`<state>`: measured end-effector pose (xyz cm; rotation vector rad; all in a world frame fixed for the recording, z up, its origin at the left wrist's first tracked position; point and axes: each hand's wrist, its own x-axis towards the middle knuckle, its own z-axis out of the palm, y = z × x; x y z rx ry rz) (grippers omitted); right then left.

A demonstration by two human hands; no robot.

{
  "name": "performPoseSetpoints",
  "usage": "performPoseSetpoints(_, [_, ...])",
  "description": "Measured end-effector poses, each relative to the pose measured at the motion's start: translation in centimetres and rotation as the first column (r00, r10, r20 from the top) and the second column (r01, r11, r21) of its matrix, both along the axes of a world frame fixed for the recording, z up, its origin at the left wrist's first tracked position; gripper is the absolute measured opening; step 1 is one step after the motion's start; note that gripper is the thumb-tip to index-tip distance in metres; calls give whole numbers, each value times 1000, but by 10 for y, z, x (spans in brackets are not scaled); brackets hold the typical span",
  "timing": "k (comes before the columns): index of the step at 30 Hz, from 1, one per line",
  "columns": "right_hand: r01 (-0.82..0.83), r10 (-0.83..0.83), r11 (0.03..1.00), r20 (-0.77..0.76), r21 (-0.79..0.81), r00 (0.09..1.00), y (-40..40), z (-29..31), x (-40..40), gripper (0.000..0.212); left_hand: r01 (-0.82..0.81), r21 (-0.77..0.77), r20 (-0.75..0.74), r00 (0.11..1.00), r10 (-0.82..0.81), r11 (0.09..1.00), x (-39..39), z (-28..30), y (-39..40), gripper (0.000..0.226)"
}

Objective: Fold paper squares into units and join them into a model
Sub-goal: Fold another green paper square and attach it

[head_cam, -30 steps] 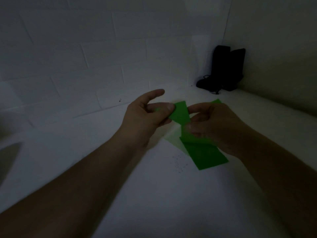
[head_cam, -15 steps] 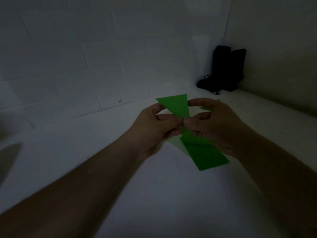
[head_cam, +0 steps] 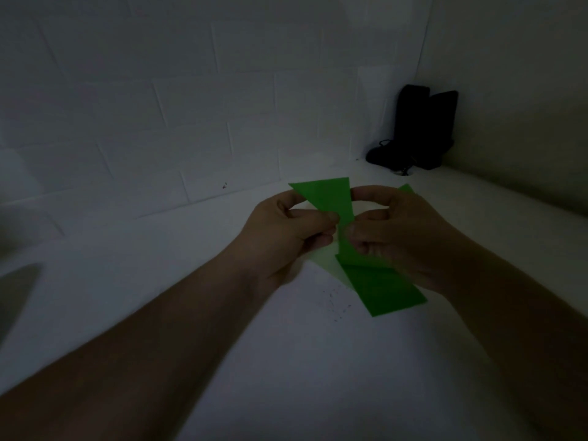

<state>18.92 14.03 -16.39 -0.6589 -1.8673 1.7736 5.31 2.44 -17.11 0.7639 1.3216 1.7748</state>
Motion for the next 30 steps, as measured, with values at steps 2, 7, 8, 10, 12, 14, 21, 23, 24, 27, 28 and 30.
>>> performPoseSetpoints(2, [6,-6,1000,2,19,1000,1,0,0,59,21,-11,13,1000,-21,1000,-1,1,0,28])
performPoseSetpoints(7, [-3,5,999,-28,49,1000,1,-1,-1,56,20,-34,22,1000,-19,999,0,1,-1,35])
performPoseSetpoints(8, [0,2,999,-31,37,1000,2,-1,-1,54,-2,-29,33,999,3,1000,0,2,-1,38])
performPoseSetpoints(10, [-4,4,1000,-32,3,999,6,-3,0,51,-69,-10,83,994,69,998,-5,4,0,44])
performPoseSetpoints(12, [-24,24,1000,-29,-8,999,9,-4,0,49,-110,-2,105,988,109,994,-9,4,0,48])
performPoseSetpoints(14, [-44,43,999,-26,-8,999,8,-5,0,48,-106,6,104,989,105,994,-11,3,-1,49])
performPoseSetpoints(21, [-3,2,1000,-57,-5,998,15,-5,-2,51,-185,36,155,972,177,982,-20,5,-2,41])
performPoseSetpoints(23, [29,-30,1000,-77,-11,997,19,-5,0,52,-210,39,170,965,201,977,-24,4,-2,34])
performPoseSetpoints(24, [48,-49,999,-90,-20,995,21,-4,1,51,-222,39,170,962,213,974,-25,3,-2,32])
performPoseSetpoints(27, [71,-75,997,-123,-32,990,22,0,3,49,-237,46,165,960,227,970,-26,3,-2,29])
performPoseSetpoints(28, [70,-73,997,-127,-32,989,21,0,3,49,-224,51,161,964,214,973,-25,4,-3,27])
performPoseSetpoints(30, [60,-63,998,-118,-29,991,17,0,2,49,-167,48,112,981,161,985,-21,5,-3,27])
